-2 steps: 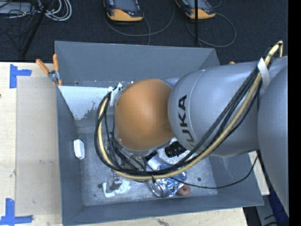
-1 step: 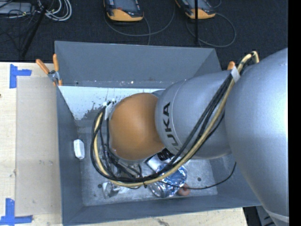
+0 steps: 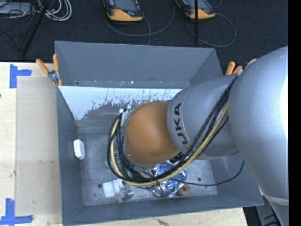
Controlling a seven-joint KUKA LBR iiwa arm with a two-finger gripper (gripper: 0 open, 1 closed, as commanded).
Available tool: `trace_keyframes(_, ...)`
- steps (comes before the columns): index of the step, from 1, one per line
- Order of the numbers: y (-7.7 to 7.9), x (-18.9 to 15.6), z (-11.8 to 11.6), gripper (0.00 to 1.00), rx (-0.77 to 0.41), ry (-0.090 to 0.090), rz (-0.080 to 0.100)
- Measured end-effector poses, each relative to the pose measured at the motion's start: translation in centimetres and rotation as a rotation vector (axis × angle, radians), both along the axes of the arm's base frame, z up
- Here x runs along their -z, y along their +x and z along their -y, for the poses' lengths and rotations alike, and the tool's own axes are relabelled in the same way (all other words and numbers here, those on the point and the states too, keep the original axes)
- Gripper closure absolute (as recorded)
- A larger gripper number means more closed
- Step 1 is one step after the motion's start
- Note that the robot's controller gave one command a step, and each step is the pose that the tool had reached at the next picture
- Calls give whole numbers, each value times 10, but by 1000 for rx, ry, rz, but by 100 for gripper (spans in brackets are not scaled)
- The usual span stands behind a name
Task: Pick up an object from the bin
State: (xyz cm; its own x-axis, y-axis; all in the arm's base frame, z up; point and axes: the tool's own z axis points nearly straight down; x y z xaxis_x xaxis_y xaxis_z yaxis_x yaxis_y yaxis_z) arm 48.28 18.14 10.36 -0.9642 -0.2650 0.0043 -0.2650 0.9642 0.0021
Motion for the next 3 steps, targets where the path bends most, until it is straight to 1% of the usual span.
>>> trace_keyframes(1,24,29,24,100,134,-6,-12)
trace_keyframes(2,24,29,24,100,134,-6,-12)
trace_keyframes(3,12,-108,39,100,120,-1,4)
